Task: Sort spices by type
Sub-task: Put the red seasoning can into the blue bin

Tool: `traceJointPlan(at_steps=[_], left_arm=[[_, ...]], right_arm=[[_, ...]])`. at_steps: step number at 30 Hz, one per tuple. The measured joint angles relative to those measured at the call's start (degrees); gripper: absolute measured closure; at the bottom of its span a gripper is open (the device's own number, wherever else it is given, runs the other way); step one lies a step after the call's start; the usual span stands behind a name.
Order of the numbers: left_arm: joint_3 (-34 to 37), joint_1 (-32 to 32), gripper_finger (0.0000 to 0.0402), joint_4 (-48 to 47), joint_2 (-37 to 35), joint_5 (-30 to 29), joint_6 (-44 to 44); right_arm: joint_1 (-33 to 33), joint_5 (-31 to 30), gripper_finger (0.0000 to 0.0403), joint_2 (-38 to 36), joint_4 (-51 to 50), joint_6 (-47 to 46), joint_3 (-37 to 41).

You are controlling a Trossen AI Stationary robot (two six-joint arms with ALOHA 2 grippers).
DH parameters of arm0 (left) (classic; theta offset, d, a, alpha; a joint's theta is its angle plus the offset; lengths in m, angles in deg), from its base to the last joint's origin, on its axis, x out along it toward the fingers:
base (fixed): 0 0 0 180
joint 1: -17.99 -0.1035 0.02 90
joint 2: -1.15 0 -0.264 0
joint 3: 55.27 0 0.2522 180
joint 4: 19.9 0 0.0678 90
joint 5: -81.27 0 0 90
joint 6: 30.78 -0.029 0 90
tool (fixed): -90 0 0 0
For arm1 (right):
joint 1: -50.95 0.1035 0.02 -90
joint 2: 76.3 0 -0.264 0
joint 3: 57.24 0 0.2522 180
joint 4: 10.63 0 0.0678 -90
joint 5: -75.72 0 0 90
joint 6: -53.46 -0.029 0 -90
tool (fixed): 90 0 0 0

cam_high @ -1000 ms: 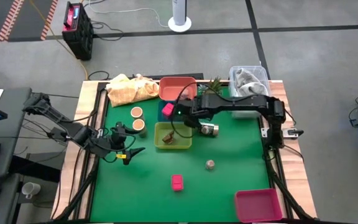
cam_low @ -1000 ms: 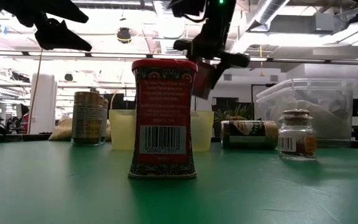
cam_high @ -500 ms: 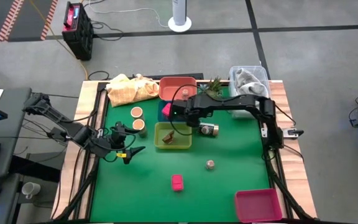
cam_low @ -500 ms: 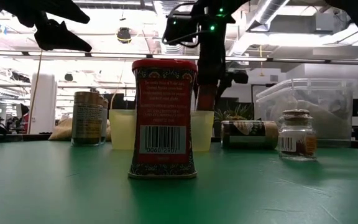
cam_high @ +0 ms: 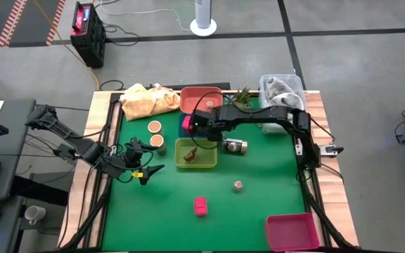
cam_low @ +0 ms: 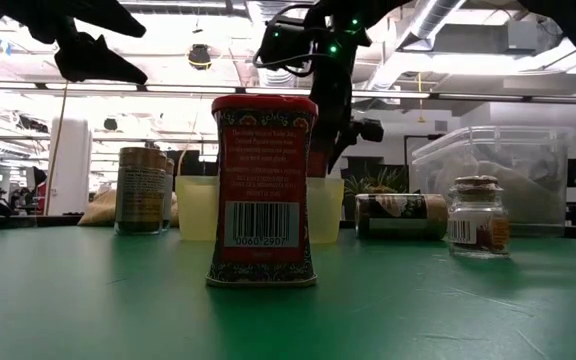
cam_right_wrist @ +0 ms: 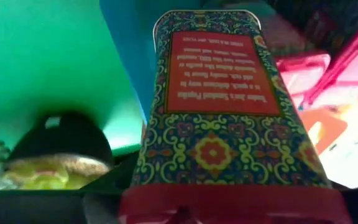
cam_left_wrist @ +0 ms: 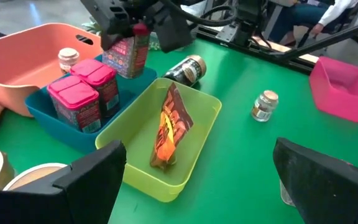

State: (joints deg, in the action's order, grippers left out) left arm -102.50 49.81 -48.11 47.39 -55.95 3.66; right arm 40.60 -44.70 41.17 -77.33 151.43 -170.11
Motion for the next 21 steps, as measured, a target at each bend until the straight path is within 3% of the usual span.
traceJointPlan(at_steps=[12, 21], left_arm=[[0.0, 0.1, 0.0013, 0.1, 2.1, -0.9, -1.0], [0.0, 0.1, 0.0013, 0.2, 2.1, -0.9, -1.2]], right_arm=[[-1.2, 4.7, 0.0170, 0.0, -0.9, -1.9, 0.0], [-1.7, 5.2, 0.0169, 5.1, -0.7, -7.0, 0.0]])
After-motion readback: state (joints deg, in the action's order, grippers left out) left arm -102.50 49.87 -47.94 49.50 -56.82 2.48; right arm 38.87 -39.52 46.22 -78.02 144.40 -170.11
